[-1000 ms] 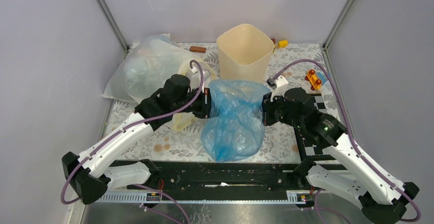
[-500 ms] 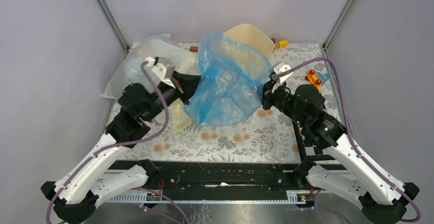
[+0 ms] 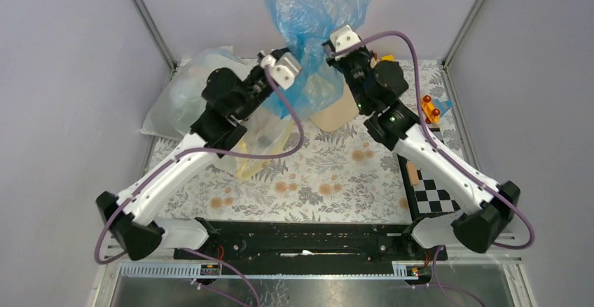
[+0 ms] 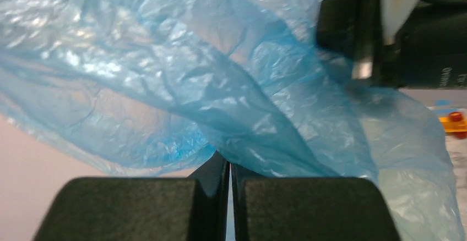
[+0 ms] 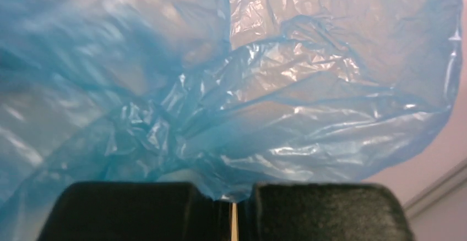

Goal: Put the trash bags into the trash bin

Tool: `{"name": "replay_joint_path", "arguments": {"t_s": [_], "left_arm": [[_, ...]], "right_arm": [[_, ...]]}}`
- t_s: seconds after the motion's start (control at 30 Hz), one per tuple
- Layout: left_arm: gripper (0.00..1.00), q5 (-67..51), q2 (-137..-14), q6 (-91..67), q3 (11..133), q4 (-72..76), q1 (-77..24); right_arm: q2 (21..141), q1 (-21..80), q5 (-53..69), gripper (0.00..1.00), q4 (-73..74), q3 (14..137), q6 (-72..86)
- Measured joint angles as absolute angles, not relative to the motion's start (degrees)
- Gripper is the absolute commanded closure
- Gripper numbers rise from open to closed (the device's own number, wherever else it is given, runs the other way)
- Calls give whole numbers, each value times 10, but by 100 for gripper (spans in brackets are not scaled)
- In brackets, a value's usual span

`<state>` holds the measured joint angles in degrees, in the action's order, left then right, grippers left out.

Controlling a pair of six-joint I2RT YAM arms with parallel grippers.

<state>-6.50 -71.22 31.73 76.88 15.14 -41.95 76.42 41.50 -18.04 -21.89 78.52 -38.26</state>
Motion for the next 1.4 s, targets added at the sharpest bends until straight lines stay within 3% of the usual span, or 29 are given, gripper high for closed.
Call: {"name": "replay_joint_path", "arguments": {"t_s": [0.47,0.8,1.03,1.4], "left_arm": [[100,-48,-920,462,956,188,-391],[100,-51,-1003,469,944,260,-369],[100,-51,-1006,472,885,297,-350],[100,-48,-1005,452,851,337,-320]], "right_arm": [[896,254,-177,100,-253,953,-403],[938,191,-138,100,-283,933,-338],[963,184,-112,100,-306,862,-292],[974,183,-81,100,-307,864,-237]]}}
